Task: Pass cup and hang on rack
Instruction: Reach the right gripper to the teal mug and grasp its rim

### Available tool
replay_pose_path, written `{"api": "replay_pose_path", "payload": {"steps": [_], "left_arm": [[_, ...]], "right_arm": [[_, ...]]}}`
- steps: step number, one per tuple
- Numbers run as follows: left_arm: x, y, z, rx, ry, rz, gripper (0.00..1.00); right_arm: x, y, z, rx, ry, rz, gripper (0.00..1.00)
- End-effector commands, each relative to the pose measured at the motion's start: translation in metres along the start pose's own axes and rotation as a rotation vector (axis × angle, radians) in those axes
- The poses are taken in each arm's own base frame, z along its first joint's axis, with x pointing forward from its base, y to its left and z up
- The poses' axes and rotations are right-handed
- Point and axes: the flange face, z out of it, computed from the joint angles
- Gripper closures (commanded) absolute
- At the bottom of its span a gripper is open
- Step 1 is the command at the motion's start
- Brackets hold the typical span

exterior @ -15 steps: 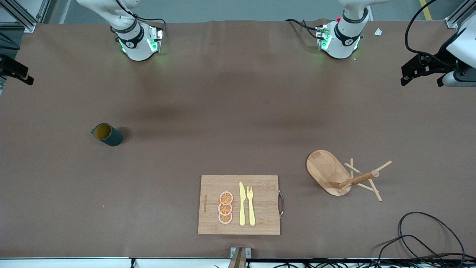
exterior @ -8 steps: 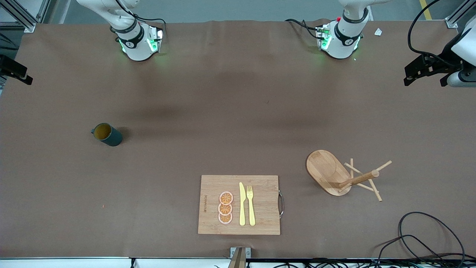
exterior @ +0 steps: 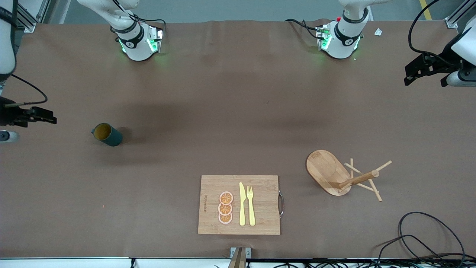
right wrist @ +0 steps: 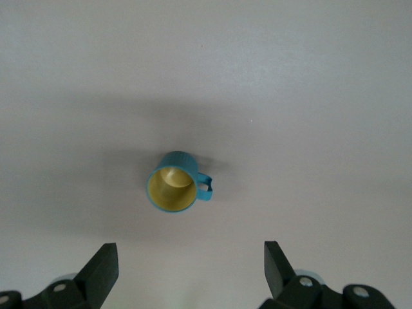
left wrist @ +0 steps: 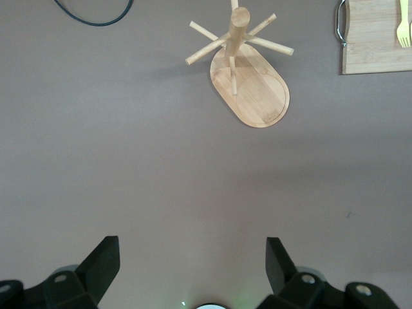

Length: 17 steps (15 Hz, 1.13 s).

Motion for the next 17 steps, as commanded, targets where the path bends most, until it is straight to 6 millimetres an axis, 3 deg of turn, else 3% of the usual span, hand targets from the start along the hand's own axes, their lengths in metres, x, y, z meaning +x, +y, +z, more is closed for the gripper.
{"api": "replay_pose_path", "payload": {"steps": [1, 8, 13, 14, 17], "left_arm": [[-0.001, -0.003, -0.005, -0.005, 0.002, 0.019, 0.0], [0.001, 0.005, -0.005, -0.038, 0.005, 0.032, 0.0], [0.002, 0.004, -0.004, -0.041, 0.004, 0.029, 0.0], [0.002, 0.005, -0.003, -0.044, 0.002, 0.029, 0.0], [0.002, 0.006, -0.003, -0.045, 0.001, 0.031, 0.0]], "right_arm": [[-0.012, 0.0, 0.051, 0.023, 0.029, -0.096, 0.0], [-0.037, -0.014, 0.194, 0.009, 0.114, -0.234, 0.0], [-0.03, -0.01, 0.261, -0.003, 0.101, -0.299, 0.1], [-0.029, -0.01, 0.27, 0.001, 0.09, -0.303, 0.19], [-0.028, -0.014, 0.273, 0.005, 0.081, -0.322, 0.84]]}}
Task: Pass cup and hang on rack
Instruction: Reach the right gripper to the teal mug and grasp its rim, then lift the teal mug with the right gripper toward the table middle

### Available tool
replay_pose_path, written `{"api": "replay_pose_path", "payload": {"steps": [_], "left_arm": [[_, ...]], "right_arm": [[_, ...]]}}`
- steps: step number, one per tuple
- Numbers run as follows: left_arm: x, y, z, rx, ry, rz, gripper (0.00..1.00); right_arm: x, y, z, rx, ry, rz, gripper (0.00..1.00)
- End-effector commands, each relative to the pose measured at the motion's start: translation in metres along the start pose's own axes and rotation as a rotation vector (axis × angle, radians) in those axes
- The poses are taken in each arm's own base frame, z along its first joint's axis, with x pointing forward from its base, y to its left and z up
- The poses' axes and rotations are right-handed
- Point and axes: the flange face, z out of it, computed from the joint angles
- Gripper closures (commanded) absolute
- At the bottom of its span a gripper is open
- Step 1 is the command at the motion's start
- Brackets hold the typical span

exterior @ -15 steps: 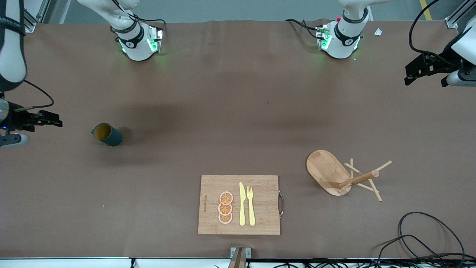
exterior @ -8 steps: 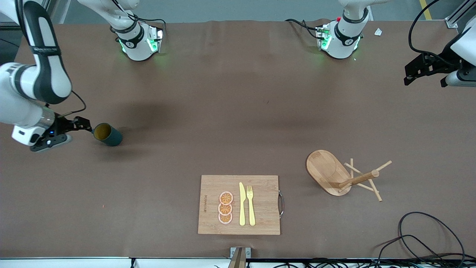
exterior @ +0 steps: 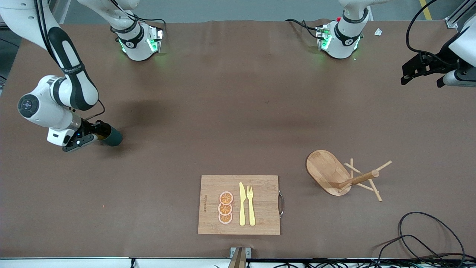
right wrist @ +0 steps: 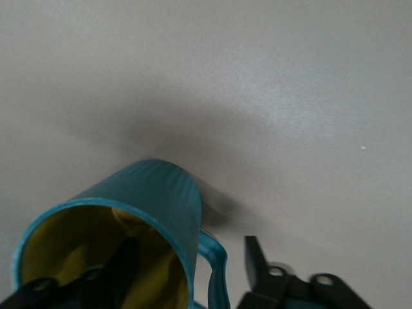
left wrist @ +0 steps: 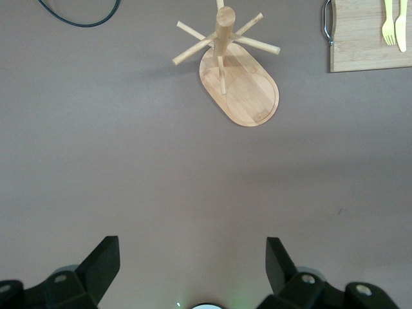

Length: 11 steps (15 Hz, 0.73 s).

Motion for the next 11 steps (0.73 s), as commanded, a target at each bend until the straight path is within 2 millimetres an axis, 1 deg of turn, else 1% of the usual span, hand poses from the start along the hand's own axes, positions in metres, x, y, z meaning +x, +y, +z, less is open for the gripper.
{"api": "replay_pose_path", "payload": {"steps": [1, 3, 5, 6, 7, 8, 10, 11], "left_arm": [[0.001, 0.0, -0.003, -0.018, 0.001, 0.019, 0.0], [0.001, 0.0, -0.003, -0.018, -0.002, 0.019, 0.0], [0.001, -0.001, -0.003, -0.018, -0.002, 0.016, 0.0], [0.001, -0.001, -0.003, -0.018, -0.002, 0.016, 0.0], [0.001, -0.002, -0.003, -0.018, -0.002, 0.014, 0.0], [0.001, -0.002, -0.003, -0.018, -0.002, 0.014, 0.0], [0.004, -0.003, 0.002, -0.021, -0.01, 0.014, 0.0], [0.004, -0.002, 0.002, -0.02, -0.009, 0.015, 0.0]], "right_arm": [[0.002, -0.001, -0.005, 0.01, 0.011, -0.012, 0.99], [0.004, -0.005, -0.009, 0.035, -0.01, -0.007, 1.0], [0.017, -0.02, -0.029, 0.064, -0.007, 0.014, 1.0], [0.026, -0.031, -0.042, 0.062, -0.001, 0.026, 1.0], [0.033, -0.046, -0.054, 0.059, 0.001, 0.057, 1.0], [0.043, -0.066, -0.065, 0.061, -0.005, 0.094, 1.0], [0.063, -0.116, -0.082, 0.056, -0.013, 0.179, 1.0], [0.077, -0.153, -0.085, 0.05, -0.017, 0.224, 1.0]]}}
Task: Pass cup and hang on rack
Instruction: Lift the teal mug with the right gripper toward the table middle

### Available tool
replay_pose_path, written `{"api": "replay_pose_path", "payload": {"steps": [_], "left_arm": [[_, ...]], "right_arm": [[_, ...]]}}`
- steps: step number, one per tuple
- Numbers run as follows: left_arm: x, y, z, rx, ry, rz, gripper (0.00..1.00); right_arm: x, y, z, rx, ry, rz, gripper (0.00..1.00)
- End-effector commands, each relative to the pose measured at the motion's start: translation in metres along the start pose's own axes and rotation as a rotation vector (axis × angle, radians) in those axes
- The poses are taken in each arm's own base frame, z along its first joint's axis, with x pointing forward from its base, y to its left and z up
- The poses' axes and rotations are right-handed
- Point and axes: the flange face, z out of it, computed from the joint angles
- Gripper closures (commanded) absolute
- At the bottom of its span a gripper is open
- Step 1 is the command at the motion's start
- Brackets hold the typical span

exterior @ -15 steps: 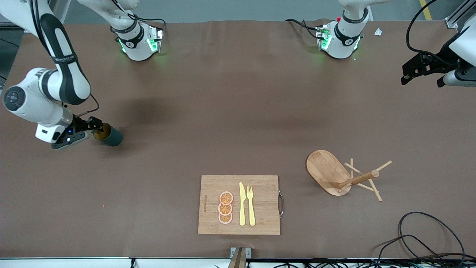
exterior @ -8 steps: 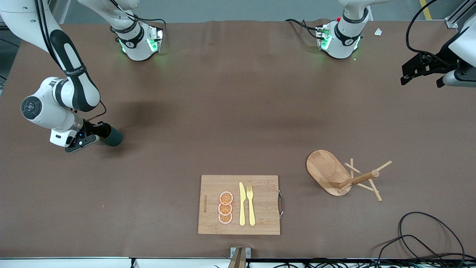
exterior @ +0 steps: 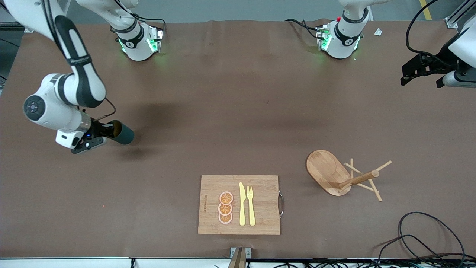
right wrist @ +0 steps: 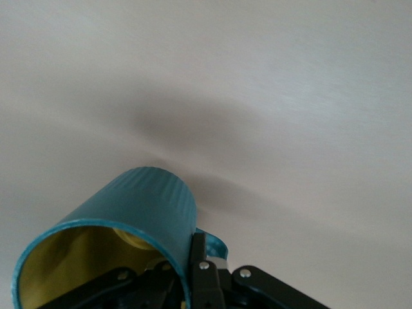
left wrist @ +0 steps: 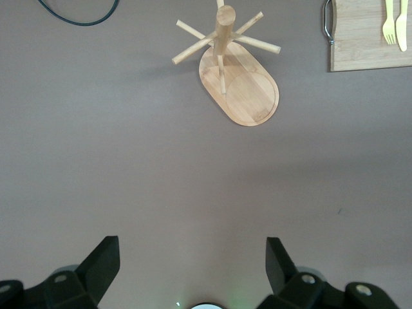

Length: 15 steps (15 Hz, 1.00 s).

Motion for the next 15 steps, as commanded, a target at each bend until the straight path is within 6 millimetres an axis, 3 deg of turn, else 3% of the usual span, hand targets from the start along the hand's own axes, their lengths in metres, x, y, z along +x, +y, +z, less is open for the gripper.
{"api": "replay_pose_path", "payload": {"steps": [1, 3, 5, 8, 10, 12, 15], "left_arm": [[0.003, -0.002, -0.001, -0.018, -0.002, 0.016, 0.0], [0.003, -0.002, -0.001, -0.018, 0.0, 0.015, 0.0], [0.003, -0.001, -0.001, -0.019, -0.003, 0.012, 0.0], [0.002, -0.004, -0.003, -0.019, 0.003, 0.006, 0.0], [-0.001, -0.015, -0.007, -0.017, 0.009, -0.009, 0.0], [-0.002, -0.025, -0.009, -0.018, 0.01, -0.027, 0.0], [0.0, -0.027, -0.006, -0.02, 0.012, -0.034, 0.0]], "right_arm": [[0.01, -0.096, -0.012, -0.011, 0.002, 0.125, 1.0], [0.027, -0.184, -0.018, -0.022, 0.03, 0.221, 1.0], [0.046, -0.251, -0.023, -0.019, 0.063, 0.305, 1.0], [0.075, -0.342, 0.002, -0.023, 0.071, 0.407, 1.0], [0.092, -0.389, 0.02, -0.02, 0.083, 0.443, 1.0], [0.112, -0.424, 0.038, -0.013, 0.098, 0.484, 1.0], [0.127, -0.454, 0.066, -0.012, 0.102, 0.501, 1.0]]}}
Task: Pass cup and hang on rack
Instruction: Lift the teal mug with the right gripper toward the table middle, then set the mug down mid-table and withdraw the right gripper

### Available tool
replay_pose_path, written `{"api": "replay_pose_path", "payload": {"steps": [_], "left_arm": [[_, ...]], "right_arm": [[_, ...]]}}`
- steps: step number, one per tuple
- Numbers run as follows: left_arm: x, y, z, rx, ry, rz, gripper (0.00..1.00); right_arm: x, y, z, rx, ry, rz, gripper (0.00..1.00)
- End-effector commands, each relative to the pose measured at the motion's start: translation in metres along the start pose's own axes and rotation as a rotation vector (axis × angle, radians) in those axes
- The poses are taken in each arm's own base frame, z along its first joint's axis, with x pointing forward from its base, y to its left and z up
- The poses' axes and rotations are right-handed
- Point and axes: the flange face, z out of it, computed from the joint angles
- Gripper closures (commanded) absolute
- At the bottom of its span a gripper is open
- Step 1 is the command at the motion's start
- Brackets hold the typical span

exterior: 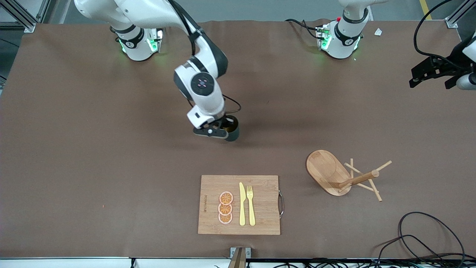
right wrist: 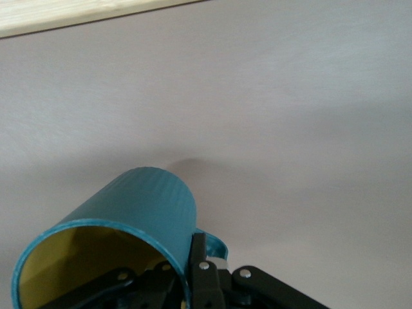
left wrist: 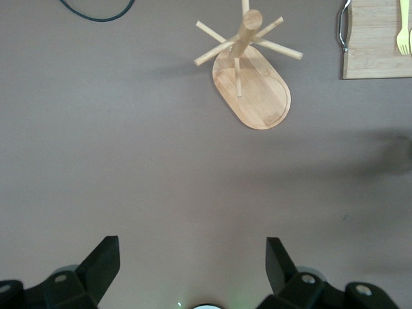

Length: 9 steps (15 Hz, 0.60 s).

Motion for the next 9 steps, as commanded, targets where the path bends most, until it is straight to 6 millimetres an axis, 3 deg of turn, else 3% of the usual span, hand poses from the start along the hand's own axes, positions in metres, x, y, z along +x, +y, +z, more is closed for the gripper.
{"api": "replay_pose_path", "payload": {"steps": [1, 4, 5, 7, 9], "left_arm": [[0.001, 0.001, -0.004, -0.018, 0.011, 0.013, 0.0], [0.003, 0.0, -0.004, -0.018, 0.027, 0.012, 0.0], [0.003, 0.0, -0.005, -0.016, 0.03, 0.011, 0.0], [0.003, -0.005, -0.005, -0.016, 0.03, 0.003, 0.0], [0.003, -0.008, -0.006, -0.018, 0.03, -0.003, 0.0]], "right_arm": [[0.006, -0.026, 0.023, -0.006, 0.005, 0.017, 1.0], [-0.002, -0.034, 0.029, -0.009, 0.002, 0.001, 0.99], [-0.003, -0.034, 0.032, -0.014, 0.001, -0.002, 0.89], [-0.003, -0.035, 0.032, -0.014, 0.003, -0.006, 0.0], [0.004, -0.036, 0.019, 0.003, 0.012, -0.003, 0.0]]}}
